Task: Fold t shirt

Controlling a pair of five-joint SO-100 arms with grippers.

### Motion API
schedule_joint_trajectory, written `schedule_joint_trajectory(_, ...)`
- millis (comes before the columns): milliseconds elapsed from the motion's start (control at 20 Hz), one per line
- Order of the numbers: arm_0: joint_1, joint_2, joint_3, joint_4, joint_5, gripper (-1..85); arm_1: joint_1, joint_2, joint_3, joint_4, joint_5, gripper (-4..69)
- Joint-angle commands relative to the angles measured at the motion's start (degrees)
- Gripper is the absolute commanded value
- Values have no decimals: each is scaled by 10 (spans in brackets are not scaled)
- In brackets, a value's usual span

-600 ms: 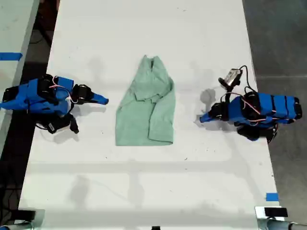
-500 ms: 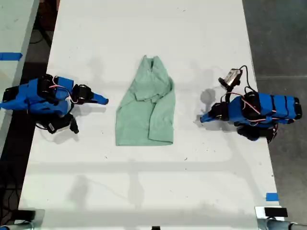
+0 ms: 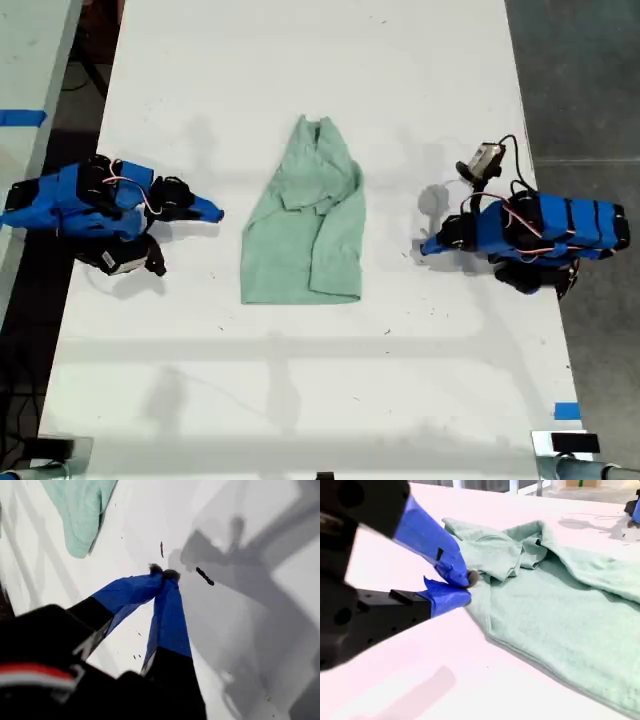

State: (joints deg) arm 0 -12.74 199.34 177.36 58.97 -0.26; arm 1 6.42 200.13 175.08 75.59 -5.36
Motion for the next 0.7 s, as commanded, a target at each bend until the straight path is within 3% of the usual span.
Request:
schedule_joint_trajectory(0,-5,-202,-143,-6,-33,0,4,8,26,4,-7,-2)
schedule_joint_trajectory(250,77,-548,-318,-28,-156,0,4,8,26,4,-8,-2)
schedule_joint_trajectory(350,105,-679,-400,-35,-162,0,4,8,26,4,-9,-2)
schedule_joint_trajectory(500,125,-760,-467,-48,-157,144,4,8,26,4,-10,-2)
schedule_joint_trajectory(650,124,-804,-494,-47,-153,161,4,8,26,4,-10,-2)
